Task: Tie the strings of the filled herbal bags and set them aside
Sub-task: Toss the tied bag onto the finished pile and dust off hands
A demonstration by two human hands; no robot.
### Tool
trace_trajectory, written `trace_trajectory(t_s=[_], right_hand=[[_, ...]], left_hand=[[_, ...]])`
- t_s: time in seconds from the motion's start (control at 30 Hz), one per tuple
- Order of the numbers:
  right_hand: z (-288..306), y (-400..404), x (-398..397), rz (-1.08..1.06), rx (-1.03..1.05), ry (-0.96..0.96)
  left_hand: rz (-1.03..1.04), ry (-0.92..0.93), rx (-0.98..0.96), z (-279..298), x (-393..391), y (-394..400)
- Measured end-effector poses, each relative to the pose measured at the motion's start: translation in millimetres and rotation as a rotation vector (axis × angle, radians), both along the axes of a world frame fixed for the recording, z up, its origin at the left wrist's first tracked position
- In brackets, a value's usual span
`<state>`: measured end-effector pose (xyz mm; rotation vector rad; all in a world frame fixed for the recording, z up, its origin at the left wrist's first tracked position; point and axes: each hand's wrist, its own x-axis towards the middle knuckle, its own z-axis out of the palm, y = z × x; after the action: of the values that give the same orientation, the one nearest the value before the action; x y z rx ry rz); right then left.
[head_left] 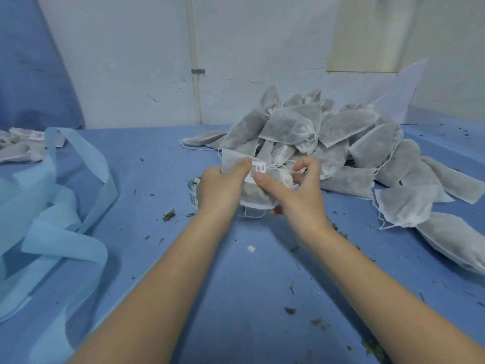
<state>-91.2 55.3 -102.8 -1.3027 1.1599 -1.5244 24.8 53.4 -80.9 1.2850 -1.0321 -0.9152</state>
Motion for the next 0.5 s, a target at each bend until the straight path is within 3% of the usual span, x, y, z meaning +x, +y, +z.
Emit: trace_trajectory(t_s=[0.1, 0.2, 0.23, 0.27, 0.37, 0.43, 0.5], right_hand=[[4.2, -3.5, 9.5, 0.068, 0.064, -0.218], [24.1, -13.0, 25.1, -0.097, 0.013, -0.358], [34.7, -15.8, 36.0, -0.055, -0.028, -0.374], [45.7, -17.5, 49.6, 0.076, -0.06, -0.334], [70.9, -15.0, 87.5, 0.457, -0.03, 0.06], [76.1, -16.1, 98.2, 0.467, -0.016, 0.16], [74.9, -19.2, 98.6, 0.455, 0.002, 0.136]], left_hand=[[-0.034, 0.104, 0.042, 2.2, 2.6, 2.8], [-0.086, 0.276, 0.05, 6.5, 0.8, 5.4], [-0.055, 0.305, 0.055, 6.7, -1.4, 5.4], [-0.009, 0.309, 0.054, 6.0, -3.1, 4.0], [0.07, 0.3, 0.007, 4.6, -1.0, -4.8], [0.081, 0.303, 0.01, 5.9, 6.0, -8.2], [0.104, 0.257, 0.031, 4.0, 11.6, -12.1]])
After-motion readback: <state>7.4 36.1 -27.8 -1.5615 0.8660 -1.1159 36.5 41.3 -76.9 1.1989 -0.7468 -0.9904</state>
